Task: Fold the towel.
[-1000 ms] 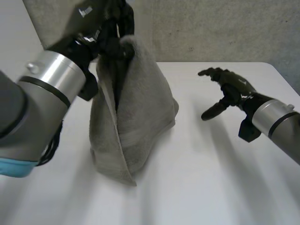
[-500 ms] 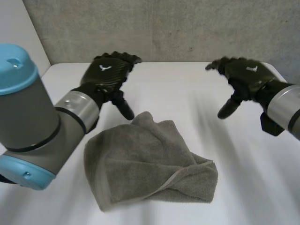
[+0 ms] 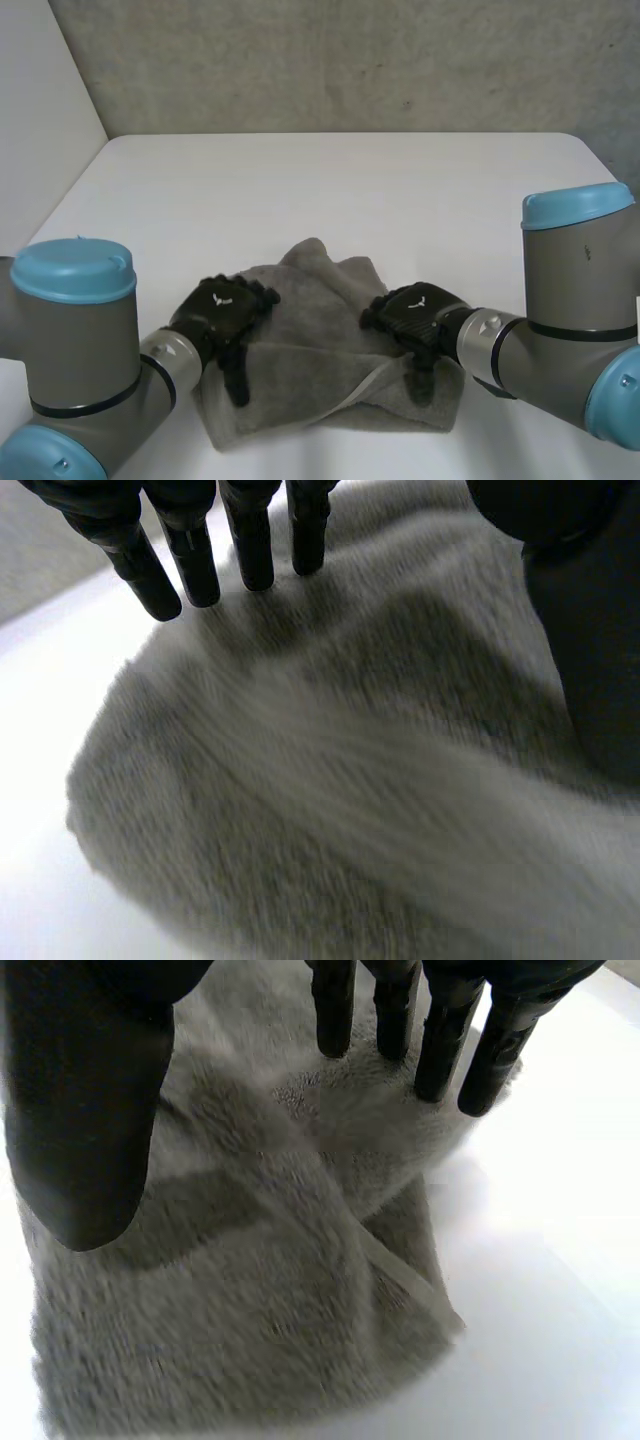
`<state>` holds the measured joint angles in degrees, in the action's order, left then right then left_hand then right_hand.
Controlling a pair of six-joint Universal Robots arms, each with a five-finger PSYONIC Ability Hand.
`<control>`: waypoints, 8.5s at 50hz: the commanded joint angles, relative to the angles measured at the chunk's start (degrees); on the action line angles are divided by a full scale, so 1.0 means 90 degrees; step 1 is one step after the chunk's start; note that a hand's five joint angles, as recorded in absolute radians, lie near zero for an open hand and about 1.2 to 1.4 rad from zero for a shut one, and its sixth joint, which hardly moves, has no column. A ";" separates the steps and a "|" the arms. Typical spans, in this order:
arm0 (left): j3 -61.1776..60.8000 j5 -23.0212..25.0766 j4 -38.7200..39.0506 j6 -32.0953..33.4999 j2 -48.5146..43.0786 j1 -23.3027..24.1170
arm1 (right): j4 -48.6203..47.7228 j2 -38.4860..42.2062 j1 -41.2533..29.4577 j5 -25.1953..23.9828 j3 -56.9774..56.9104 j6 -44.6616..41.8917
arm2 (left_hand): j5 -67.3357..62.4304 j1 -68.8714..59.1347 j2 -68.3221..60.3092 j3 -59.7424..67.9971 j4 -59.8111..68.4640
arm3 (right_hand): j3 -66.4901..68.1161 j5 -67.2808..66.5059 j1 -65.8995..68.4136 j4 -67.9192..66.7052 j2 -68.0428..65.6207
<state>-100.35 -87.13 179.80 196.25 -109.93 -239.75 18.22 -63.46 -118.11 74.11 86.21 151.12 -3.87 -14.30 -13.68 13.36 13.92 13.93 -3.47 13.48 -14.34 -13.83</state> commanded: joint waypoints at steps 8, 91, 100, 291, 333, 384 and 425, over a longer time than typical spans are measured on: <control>-0.0216 0.0130 0.0032 0.0314 0.0516 -0.0012 | -0.0286 -0.0341 0.0086 0.0057 0.0157 -0.0200 | -0.1049 -0.1001 -0.1070 0.1105 0.1044 | 0.2171 -0.2221 0.2221 -0.2125 -0.2181; 0.1648 -0.1295 -0.0163 -0.1132 0.2098 0.0115 | -0.1478 -0.2216 0.0984 0.1326 -0.0956 0.3189 | 0.0275 0.0323 0.0255 -0.0219 -0.0280 | -0.0436 0.0386 -0.0386 0.0482 0.0426; 0.1697 -0.1295 -0.0232 -0.1132 0.2059 0.0115 | -0.1478 -0.2216 0.0935 0.1775 -0.0966 0.2975 | 0.0256 0.0304 0.0236 -0.0200 -0.0262 | -0.0436 0.0386 -0.0386 0.0482 0.0426; 0.0447 -0.0221 0.0226 -0.0742 -0.0294 -0.0578 | 0.0183 0.0518 0.0974 -0.1037 -0.1357 0.0787 | -0.0789 -0.0741 -0.0809 0.0845 0.0784 | 0.7342 -0.7392 0.7391 -0.7296 -0.7352; 0.5682 -0.0192 0.0091 0.0431 -0.0558 -0.0969 | -0.4466 -0.0810 0.1072 0.1043 -0.3241 0.0630 | -0.7348 -0.7300 -0.7369 0.7404 0.7343 | 0.7342 -0.7392 0.7391 -0.7296 -0.7352; 0.2224 0.4240 -0.1743 0.1525 -0.0843 -0.3000 | -0.3148 -0.0926 0.1404 -0.0792 0.1348 -0.2065 | -0.7348 -0.7300 -0.7369 0.7404 0.7343 | 0.7342 -0.7392 0.7391 -0.7296 -0.7352; 0.6316 0.1664 -0.1805 0.1428 -0.3830 -0.2356 | -0.3089 -0.1161 0.1638 -0.0968 0.1603 -0.1567 | -0.0568 -0.0520 -0.0589 0.0624 0.0563 | 0.7342 -0.7392 0.7391 -0.7296 -0.7352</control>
<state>-46.49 -67.76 159.16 213.61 -145.12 -262.27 -9.50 -73.86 -103.57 65.44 100.70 137.02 -19.41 -29.59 -29.60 29.15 29.08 76.49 -65.60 75.35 -76.60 -74.48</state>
